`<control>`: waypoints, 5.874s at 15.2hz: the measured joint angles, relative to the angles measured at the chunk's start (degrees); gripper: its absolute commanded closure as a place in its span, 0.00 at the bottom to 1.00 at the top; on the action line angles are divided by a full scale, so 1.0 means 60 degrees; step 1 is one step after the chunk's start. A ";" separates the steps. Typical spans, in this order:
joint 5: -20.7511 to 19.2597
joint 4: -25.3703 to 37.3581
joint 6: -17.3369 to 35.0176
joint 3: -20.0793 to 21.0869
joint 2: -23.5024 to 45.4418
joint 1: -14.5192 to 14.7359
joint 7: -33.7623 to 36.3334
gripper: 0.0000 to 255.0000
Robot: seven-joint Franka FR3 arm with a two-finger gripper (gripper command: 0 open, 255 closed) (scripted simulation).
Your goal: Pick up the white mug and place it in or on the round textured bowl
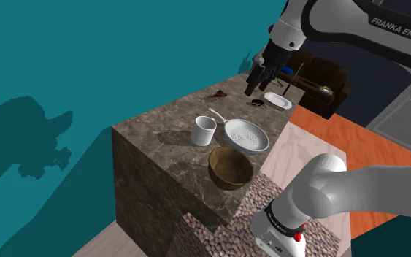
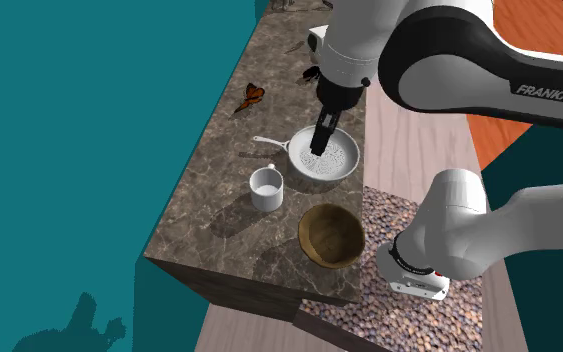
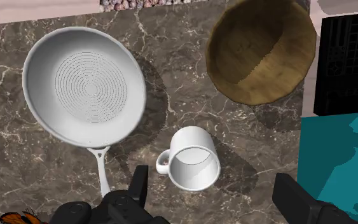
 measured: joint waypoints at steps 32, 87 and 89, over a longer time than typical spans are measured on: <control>0.0141 -0.2062 0.8041 0.0994 0.5840 0.0219 0.1497 0.00; 0.0654 -0.0952 0.2927 0.1260 0.1830 0.0634 0.1749 1.00; 0.0786 -0.1355 0.2512 0.1385 0.1009 0.0782 0.1917 1.00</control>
